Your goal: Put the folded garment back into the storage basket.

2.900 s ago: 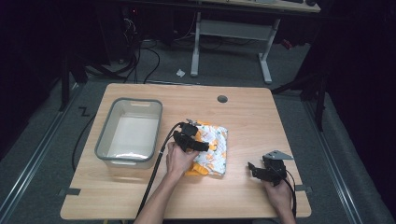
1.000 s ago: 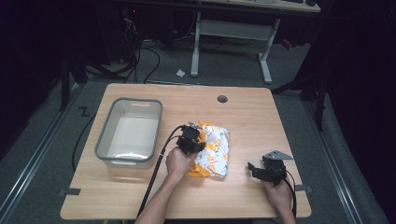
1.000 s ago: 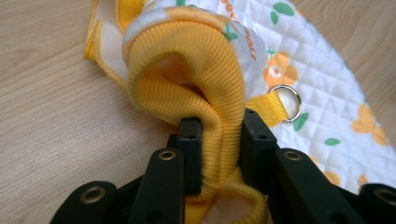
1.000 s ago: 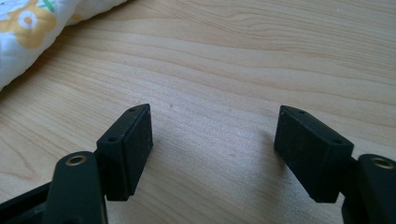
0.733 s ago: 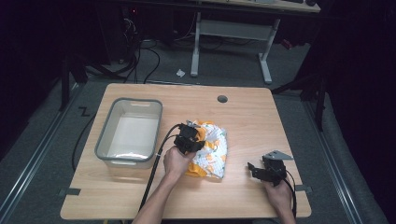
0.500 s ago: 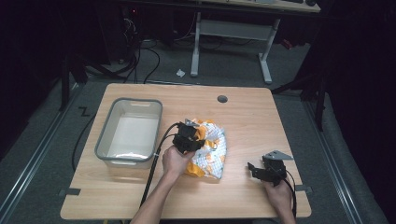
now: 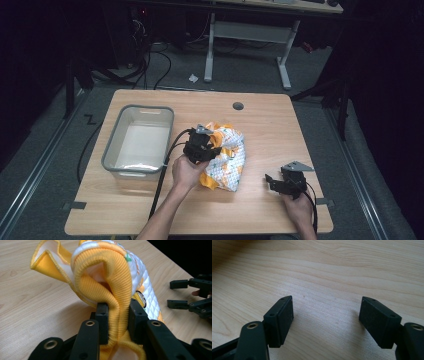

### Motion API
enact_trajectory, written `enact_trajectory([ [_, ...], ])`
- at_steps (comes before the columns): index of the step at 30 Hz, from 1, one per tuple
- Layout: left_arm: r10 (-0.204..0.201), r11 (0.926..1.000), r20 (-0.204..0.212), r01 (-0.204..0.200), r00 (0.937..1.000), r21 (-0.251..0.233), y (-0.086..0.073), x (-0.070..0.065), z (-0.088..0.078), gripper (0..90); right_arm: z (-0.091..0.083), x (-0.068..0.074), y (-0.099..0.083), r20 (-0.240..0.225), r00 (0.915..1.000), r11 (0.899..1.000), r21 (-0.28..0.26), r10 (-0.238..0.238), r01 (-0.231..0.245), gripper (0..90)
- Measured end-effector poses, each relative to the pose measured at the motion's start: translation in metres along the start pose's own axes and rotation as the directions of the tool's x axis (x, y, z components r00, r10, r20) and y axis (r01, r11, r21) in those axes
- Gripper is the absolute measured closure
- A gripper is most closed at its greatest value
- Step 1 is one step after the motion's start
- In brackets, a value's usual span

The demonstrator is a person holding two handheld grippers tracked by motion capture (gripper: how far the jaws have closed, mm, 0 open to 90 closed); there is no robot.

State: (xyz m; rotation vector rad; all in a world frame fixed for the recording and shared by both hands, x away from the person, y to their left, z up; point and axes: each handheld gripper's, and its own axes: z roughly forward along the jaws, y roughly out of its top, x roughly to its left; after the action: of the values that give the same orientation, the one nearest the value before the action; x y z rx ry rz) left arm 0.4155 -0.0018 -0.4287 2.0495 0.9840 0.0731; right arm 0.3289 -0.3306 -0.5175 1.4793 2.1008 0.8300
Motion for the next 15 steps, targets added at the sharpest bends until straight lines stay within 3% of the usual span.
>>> enact_trajectory([
  [15, -0.013, 0.9992, -0.011, 0.013, 0.9999, -0.038, 0.002, 0.010, -0.030, 73.9, 0.000, 0.000, 0.000, -0.001, 1.0000, 1.000, 0.000, 0.000, 0.000, 27.8],
])
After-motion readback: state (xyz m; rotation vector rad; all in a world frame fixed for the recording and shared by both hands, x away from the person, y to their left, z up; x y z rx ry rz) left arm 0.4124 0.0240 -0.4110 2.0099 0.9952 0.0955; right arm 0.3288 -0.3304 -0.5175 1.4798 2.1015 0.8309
